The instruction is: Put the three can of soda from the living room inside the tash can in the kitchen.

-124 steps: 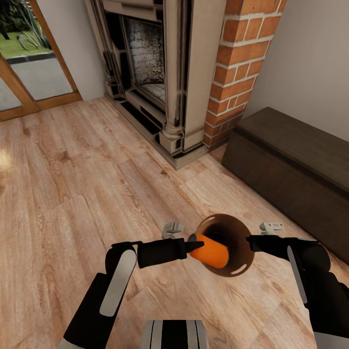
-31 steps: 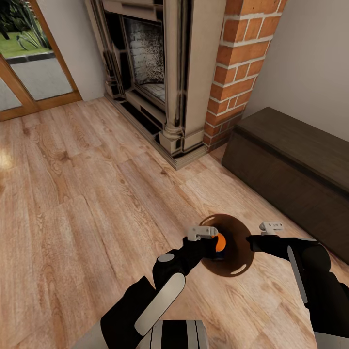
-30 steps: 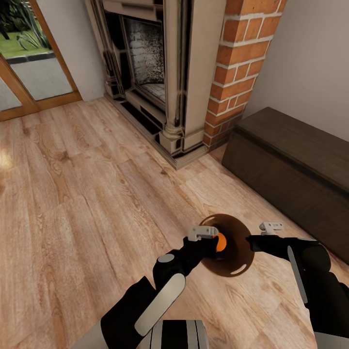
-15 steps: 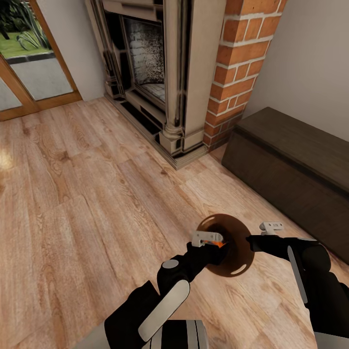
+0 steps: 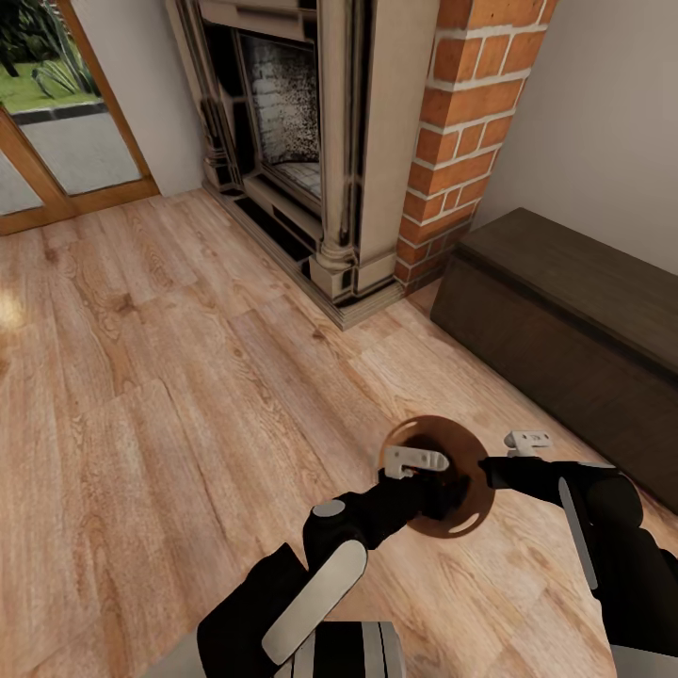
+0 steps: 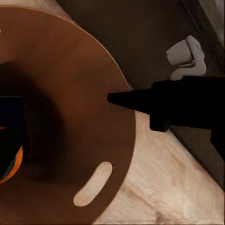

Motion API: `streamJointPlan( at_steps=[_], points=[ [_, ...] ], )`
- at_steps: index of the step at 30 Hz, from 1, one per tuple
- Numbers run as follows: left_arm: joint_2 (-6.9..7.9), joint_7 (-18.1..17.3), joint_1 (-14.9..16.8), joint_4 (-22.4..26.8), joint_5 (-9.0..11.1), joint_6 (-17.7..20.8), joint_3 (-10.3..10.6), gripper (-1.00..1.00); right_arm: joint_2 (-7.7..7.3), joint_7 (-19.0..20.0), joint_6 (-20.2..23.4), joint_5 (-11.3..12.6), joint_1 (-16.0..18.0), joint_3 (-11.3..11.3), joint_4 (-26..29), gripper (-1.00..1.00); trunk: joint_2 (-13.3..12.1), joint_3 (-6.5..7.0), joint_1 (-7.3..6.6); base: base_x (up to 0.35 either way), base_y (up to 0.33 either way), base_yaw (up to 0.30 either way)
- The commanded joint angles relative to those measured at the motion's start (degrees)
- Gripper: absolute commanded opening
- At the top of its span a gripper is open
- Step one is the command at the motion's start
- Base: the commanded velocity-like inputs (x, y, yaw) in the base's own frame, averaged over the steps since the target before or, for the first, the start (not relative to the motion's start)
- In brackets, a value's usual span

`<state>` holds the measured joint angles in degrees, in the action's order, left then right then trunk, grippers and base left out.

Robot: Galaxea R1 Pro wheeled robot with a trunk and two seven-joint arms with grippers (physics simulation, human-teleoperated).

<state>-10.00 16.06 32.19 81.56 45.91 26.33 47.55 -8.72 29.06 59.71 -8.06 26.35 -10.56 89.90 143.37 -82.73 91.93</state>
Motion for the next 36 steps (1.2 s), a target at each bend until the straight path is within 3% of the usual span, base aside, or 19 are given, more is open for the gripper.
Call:
streamJointPlan(
  at_steps=[1, 2, 5, 6, 7, 9, 10, 12, 14, 15, 20, 21, 27, 36],
  points=[
    [0.00, -2.97, -0.01, 0.56, 1.17, 2.36, -0.37, 1.00, -0.02, 0.29, 0.29, 1.47, 0.01, 0.02, 0.01, -1.00, 0.00, 0.00, 0.00, 0.000, 0.000, 0.000],
    [0.00, -8.95, -0.02, 1.28, 2.91, 7.53, -2.80, 1.00, -0.05, 0.29, 0.29, 1.47, 0.01, 0.02, 0.01, -1.00, 0.00, 0.00, 0.00, 0.000, 0.000, 0.000],
    [0.11, -17.33, -0.02, 2.47, 4.10, 12.50, -9.89, 1.00, -0.10, 0.29, 0.29, 1.50, 0.01, 0.02, 0.01, -1.00, 0.00, 0.00, 0.00, 0.000, 0.000, 0.000],
    [0.86, -19.88, -0.02, 2.98, 4.26, 13.93, -11.94, 1.00, -0.10, 0.29, 0.29, 1.52, 0.01, 0.02, 0.01, -1.00, 0.00, 0.00, 0.00, 0.000, 0.000, 0.000],
    [1.30, -21.01, -0.04, 3.17, 4.31, 14.65, -12.78, 1.00, -0.10, 0.29, 0.29, 1.53, 0.01, 0.02, 0.01, -1.00, 0.00, 0.00, 0.00, 0.000, 0.000, 0.000],
    [5.97, -27.48, -0.08, 3.83, 4.56, 17.87, -17.75, 1.00, -0.07, 0.29, 0.29, 1.55, 0.01, 0.00, 0.01, -1.00, 0.00, 0.00, 0.00, 0.000, 0.000, 0.000],
    [7.13, -28.57, -0.07, 3.88, 4.65, 18.09, -18.95, 1.00, -0.07, 0.29, 0.29, 1.56, 0.01, 0.00, 0.01, -1.00, 0.00, 0.00, 0.00, 0.000, 0.000, 0.000],
    [10.84, -32.61, -0.08, 3.94, 4.76, 18.53, -22.98, 1.00, -0.07, 0.29, 0.29, 1.57, 0.01, 0.01, 0.01, -1.00, 0.00, 0.00, 0.00, 0.000, 0.000, 0.000],
    [14.17, -35.07, -0.06, 3.92, 4.77, 18.80, -25.33, 1.00, -0.07, 0.31, 0.29, 1.59, 0.01, 0.02, 0.01, -1.00, 0.00, 0.00, 0.00, 0.000, 0.000, 0.000],
    [16.97, -35.83, -0.08, 3.90, 4.68, 19.21, -26.10, 1.00, -0.07, 0.53, 0.29, 1.61, 0.01, 0.02, 0.01, -1.00, 0.00, 0.00, 0.00, 0.000, 0.000, 0.000],
    [21.62, -36.25, -0.09, 3.91, 3.93, 21.73, -26.45, 1.00, -0.04, 1.35, 0.29, 1.56, 0.01, -0.11, 0.01, -1.00, 0.00, 0.00, 0.00, 0.000, 0.000, 0.000],
    [21.89, -36.21, -0.10, 3.86, 3.63, 21.72, -26.45, 1.00, 0.00, 1.38, 0.29, 1.56, 0.01, -0.13, 0.01, -1.00, 0.00, 0.00, 0.00, 0.000, 0.000, 0.000],
    [21.97, -35.84, -0.09, 3.71, 1.57, 21.23, -26.44, 1.00, 0.10, 1.43, 0.29, 1.79, 0.01, -0.24, 0.01, -1.00, 0.00, 0.00, 0.00, 0.000, 0.000, 0.000],
    [21.78, -35.68, -0.10, 3.61, 1.27, 21.13, -26.39, 1.00, 0.11, 1.44, 0.29, 1.91, 0.01, -0.24, 0.01, -1.00, 0.00, 0.00, 0.00, 0.000, 0.000, 0.153]
  ],
)
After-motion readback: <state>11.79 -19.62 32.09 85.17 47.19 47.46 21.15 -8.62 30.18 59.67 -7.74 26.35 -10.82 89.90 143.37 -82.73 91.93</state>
